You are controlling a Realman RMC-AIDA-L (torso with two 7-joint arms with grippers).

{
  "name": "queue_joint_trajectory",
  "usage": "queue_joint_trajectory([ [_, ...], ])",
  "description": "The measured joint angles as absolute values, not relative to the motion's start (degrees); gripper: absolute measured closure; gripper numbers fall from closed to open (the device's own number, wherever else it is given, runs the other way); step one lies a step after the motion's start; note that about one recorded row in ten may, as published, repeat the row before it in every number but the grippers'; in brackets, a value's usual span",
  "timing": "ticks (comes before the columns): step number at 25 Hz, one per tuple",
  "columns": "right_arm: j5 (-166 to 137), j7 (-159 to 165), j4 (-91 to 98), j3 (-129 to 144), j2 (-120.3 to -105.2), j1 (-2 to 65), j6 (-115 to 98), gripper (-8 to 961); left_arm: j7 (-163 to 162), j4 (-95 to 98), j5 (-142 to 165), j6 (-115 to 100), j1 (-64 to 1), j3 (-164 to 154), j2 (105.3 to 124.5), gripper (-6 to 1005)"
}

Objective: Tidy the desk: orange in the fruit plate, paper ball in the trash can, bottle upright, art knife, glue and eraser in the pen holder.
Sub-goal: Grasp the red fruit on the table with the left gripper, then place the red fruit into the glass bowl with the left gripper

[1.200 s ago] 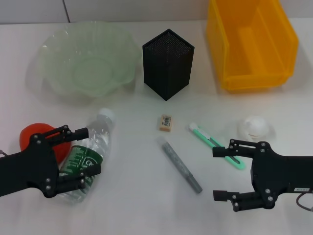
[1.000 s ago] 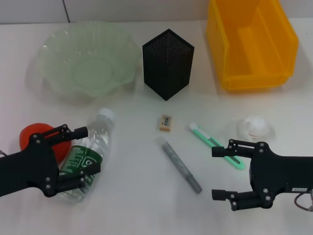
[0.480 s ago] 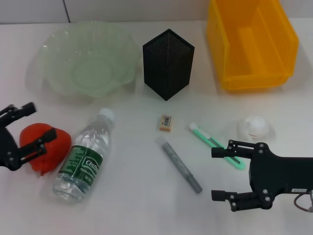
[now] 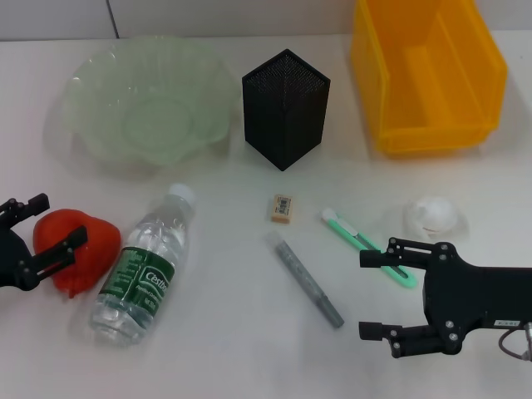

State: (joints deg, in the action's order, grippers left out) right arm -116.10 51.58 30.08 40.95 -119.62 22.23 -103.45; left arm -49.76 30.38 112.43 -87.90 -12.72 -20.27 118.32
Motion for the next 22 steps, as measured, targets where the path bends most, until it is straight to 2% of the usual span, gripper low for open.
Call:
queue_joint_trajectory([
  [11,-116.1,51.6,29.7,41.0,-119.62,22.4,-102.8,118,-48.9,29.6,112.3,-82.6,-12.8,-20.1,118.48,260],
  [17,-116.1,51.6,29.7,41.0,-119.62,22.4,-102.3,119,-48.9,29.6,112.1,-82.7,-12.8,-20.2,118.51,475],
  [22,-116.1,51.6,29.7,41.0,-119.62,22.3,-102.0,119,-48.9,29.2,112.1,-82.9,-13.0,-20.2,118.49,707],
])
